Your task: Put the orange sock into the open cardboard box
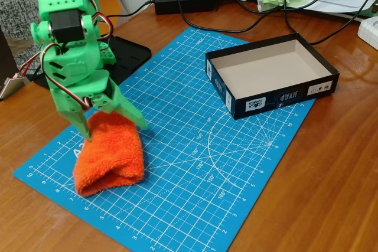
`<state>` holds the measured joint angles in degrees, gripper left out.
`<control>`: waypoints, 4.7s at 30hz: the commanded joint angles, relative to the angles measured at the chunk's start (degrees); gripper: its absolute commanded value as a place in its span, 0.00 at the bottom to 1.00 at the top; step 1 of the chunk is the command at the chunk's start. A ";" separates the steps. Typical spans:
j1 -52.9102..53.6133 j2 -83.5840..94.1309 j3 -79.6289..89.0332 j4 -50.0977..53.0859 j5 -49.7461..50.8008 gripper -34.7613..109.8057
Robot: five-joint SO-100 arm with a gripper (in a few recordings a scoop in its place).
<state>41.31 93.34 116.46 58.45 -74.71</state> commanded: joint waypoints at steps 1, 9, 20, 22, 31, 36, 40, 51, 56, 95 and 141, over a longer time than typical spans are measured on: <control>-0.26 1.93 2.20 -2.37 0.53 0.33; -2.99 4.75 -0.97 -0.88 7.03 0.24; -52.82 25.05 -19.86 10.55 41.31 0.24; -60.73 23.99 -20.04 10.11 44.38 0.24; -64.25 5.89 -18.19 0.97 57.22 0.24; -58.10 0.70 -22.59 -0.26 92.29 0.27; -56.51 -1.76 -27.86 -2.37 116.19 0.27; -62.67 -3.43 -29.18 -10.99 147.57 0.25; -63.46 -2.11 -24.61 -13.62 149.06 0.30; -64.78 -1.05 -23.38 -13.01 122.70 0.49; -42.98 100.11 60.21 3.69 69.08 0.24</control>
<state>-1.67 192.57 175.96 63.11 -5.89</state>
